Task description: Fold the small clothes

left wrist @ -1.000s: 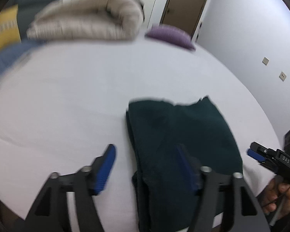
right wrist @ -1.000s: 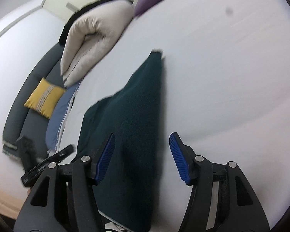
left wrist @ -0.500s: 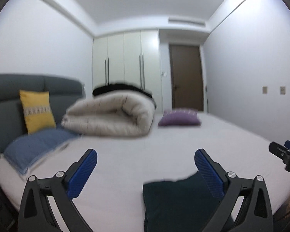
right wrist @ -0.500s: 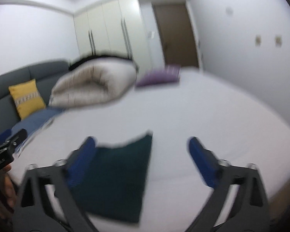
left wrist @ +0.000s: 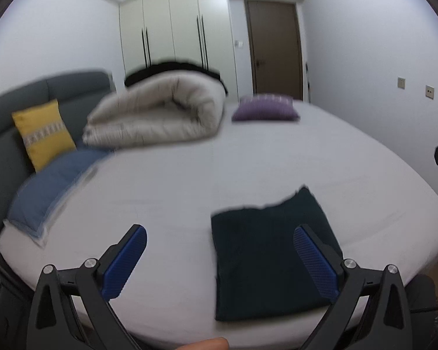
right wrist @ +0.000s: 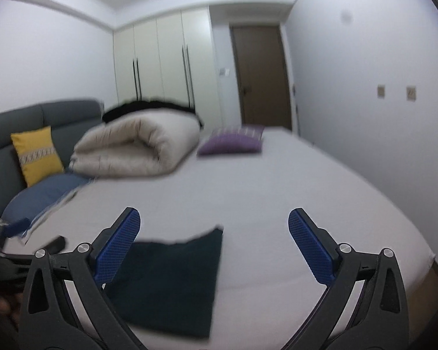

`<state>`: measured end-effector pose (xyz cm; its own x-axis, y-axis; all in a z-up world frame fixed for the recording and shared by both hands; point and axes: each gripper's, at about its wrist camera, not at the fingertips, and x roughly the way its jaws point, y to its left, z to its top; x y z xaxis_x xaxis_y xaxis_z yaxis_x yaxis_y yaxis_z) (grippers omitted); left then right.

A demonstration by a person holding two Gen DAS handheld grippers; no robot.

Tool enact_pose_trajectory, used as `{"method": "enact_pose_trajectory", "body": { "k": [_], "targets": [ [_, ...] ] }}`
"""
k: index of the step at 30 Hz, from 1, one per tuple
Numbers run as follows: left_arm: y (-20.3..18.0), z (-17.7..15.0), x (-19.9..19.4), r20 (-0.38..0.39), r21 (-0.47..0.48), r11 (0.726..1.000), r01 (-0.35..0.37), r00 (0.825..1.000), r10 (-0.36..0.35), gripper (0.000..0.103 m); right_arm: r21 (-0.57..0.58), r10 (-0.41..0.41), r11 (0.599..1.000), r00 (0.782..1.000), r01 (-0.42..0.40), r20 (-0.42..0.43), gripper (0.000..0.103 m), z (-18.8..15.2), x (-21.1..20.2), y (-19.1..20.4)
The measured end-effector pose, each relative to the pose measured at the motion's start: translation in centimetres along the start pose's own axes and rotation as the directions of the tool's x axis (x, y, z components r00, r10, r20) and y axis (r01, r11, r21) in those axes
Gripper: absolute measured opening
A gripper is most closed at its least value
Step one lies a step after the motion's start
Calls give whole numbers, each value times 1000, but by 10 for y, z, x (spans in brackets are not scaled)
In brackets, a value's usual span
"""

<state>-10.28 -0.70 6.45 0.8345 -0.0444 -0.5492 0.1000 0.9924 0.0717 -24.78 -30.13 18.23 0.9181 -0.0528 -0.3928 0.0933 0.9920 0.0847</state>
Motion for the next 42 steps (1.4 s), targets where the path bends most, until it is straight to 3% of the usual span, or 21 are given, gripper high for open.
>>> {"method": "enact_pose_trajectory", "body": {
  "k": [7, 13, 18, 23, 42],
  "targets": [
    [9, -32, 59, -175, -66, 998, 18, 984, -29, 103, 16, -31, 999, 978, 35, -208, 103, -34, 55, 5],
    [10, -58, 86, -261, -88, 996, 22, 964, -45, 103, -1, -48, 999, 948, 50, -315, 103, -84, 107, 16],
    [13, -68, 93, -282, -98, 995, 17, 959, -44, 103, -47, -58, 998, 920, 43, -387, 103, -118, 138, 30],
    [16, -69, 95, -280, -104, 995, 11, 959, -40, 103, -46, -54, 998, 908, 38, -415, 103, -136, 148, 33],
    [17, -76, 98, -294, -109, 994, 9, 955, -41, 103, -42, -51, 998, 889, 36, -456, 103, -140, 166, 31]
  ]
}}
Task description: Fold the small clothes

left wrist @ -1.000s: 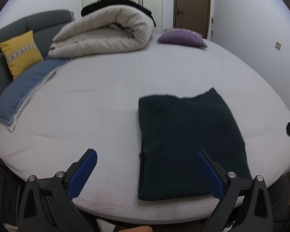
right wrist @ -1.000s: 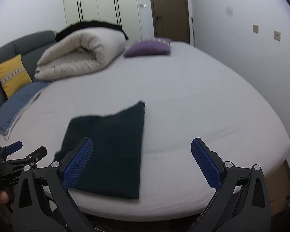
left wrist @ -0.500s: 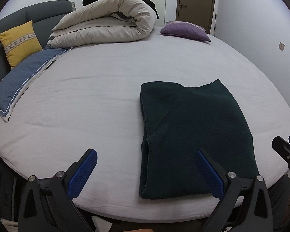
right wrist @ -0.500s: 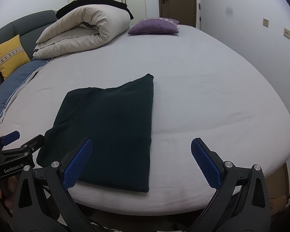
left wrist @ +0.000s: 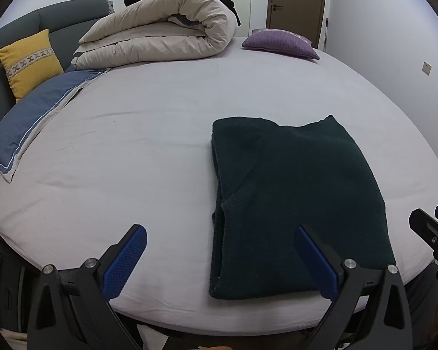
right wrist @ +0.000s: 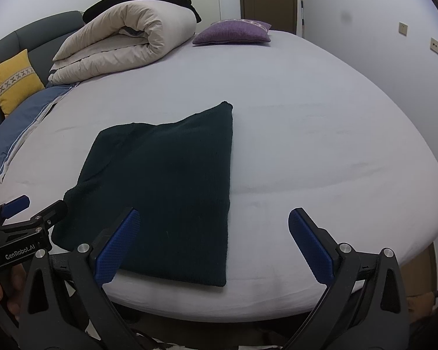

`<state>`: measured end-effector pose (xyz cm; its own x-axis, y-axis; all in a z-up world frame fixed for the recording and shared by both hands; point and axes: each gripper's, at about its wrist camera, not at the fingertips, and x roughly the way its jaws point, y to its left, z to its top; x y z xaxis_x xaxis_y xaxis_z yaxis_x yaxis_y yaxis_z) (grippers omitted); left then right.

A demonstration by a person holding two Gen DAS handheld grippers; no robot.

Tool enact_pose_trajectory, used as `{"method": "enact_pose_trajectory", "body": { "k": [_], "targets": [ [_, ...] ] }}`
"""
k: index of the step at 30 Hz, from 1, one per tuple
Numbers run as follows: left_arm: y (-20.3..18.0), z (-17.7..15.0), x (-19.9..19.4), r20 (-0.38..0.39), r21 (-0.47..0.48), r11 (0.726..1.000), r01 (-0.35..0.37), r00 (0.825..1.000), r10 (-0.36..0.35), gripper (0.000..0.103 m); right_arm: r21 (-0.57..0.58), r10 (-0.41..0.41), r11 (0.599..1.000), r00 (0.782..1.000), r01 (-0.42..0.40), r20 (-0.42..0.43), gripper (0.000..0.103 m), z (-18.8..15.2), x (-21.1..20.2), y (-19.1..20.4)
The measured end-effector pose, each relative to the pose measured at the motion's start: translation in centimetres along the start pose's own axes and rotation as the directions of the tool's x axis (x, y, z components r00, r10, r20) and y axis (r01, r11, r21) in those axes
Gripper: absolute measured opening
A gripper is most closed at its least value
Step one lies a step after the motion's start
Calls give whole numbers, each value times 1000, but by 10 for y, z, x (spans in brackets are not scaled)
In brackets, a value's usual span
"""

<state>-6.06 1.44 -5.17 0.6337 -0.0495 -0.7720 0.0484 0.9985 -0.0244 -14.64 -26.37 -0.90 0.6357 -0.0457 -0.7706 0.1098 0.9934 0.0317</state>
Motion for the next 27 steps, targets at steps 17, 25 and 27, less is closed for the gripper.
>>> {"method": "enact_pose_trajectory", "body": {
  "k": [17, 25, 27],
  "targets": [
    [3, 0, 0, -2, 3, 1000, 1, 1000, -1, 103, 9, 3, 1000, 1000, -3, -9, 103, 0, 4, 7],
    [4, 0, 0, -3, 4, 1000, 1, 1000, -1, 103, 4, 5, 1000, 1000, -5, -10, 103, 0, 3, 13],
    [3, -1, 0, -2, 3, 1000, 1, 1000, -1, 103, 2, 6, 1000, 1000, -6, -10, 103, 0, 3, 14]
  ]
}}
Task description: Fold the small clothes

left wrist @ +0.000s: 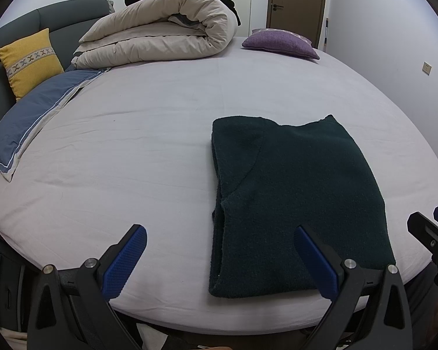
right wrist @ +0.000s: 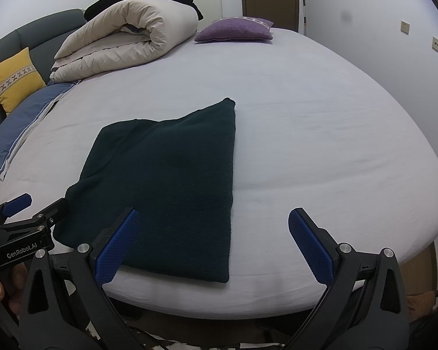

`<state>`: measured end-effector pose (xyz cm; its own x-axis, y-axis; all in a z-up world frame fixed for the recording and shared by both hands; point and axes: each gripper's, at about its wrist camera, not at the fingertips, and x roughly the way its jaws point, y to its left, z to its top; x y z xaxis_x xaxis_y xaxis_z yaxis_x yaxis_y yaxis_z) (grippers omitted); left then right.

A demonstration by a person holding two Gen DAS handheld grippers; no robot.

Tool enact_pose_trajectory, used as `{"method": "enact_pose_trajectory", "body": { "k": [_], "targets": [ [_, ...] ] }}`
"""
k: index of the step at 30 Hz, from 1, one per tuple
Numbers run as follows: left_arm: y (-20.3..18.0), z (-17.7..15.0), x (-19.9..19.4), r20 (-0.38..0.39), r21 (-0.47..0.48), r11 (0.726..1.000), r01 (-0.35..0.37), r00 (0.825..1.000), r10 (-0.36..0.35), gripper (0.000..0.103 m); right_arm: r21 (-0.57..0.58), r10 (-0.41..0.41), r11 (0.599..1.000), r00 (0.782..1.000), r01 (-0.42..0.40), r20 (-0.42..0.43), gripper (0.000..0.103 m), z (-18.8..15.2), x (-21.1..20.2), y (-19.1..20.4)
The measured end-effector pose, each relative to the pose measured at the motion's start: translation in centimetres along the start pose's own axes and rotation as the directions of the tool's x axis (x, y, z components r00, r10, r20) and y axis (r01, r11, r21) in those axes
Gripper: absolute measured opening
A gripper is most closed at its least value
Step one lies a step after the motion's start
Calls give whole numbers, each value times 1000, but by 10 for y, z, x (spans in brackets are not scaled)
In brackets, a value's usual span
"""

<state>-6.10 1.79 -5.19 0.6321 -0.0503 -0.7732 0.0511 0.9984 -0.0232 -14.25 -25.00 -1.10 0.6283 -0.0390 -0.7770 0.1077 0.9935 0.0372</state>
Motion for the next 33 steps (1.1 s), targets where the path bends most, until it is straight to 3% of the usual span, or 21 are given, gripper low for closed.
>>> {"method": "enact_pose_trajectory", "body": {
  "k": [33],
  "targets": [
    [3, -1, -1, 0, -3, 1000, -2, 1000, 2, 103, -10, 7, 1000, 1000, -7, -5, 103, 1, 2, 3]
  ]
}}
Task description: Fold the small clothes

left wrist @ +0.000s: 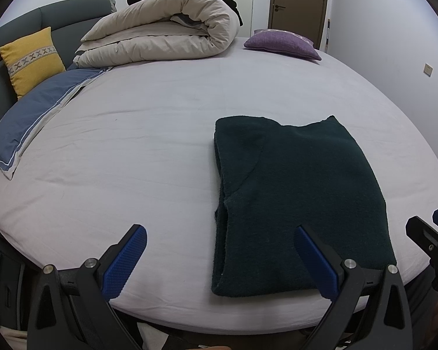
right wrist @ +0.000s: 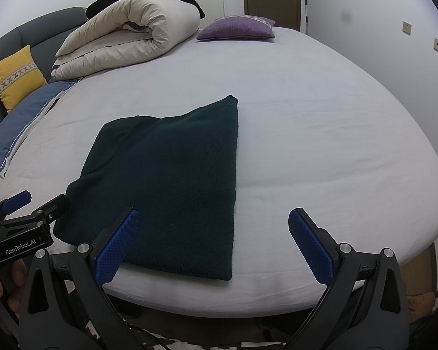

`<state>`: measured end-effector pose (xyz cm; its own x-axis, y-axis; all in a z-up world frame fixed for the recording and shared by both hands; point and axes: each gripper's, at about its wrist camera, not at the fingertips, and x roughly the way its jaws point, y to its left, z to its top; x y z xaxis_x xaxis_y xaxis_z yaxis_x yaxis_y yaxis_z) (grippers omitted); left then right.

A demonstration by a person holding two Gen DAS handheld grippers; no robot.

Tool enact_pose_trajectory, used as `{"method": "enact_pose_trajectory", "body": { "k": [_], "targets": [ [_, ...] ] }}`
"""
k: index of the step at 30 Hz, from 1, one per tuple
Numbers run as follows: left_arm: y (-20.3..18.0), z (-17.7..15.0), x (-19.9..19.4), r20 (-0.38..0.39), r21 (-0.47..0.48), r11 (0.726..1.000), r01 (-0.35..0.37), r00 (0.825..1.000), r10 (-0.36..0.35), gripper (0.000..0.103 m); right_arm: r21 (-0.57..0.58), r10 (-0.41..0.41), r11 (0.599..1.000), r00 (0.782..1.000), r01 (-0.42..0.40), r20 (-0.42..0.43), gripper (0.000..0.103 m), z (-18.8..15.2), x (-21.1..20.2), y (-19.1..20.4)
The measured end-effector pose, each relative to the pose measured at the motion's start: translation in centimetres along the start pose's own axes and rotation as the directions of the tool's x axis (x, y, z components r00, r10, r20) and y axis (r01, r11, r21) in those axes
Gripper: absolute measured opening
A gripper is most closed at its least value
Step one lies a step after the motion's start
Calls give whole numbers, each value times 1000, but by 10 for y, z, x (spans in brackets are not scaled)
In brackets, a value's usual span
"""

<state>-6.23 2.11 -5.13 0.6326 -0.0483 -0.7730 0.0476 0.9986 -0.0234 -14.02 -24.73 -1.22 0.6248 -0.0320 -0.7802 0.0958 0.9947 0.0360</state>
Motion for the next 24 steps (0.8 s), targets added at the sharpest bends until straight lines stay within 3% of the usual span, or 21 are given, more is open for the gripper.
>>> {"method": "enact_pose_trajectory", "body": {
  "k": [24],
  "targets": [
    [2, -1, -1, -1, 1, 1000, 0, 1000, 0, 103, 2, 4, 1000, 1000, -4, -2, 103, 0, 3, 0]
  ]
}}
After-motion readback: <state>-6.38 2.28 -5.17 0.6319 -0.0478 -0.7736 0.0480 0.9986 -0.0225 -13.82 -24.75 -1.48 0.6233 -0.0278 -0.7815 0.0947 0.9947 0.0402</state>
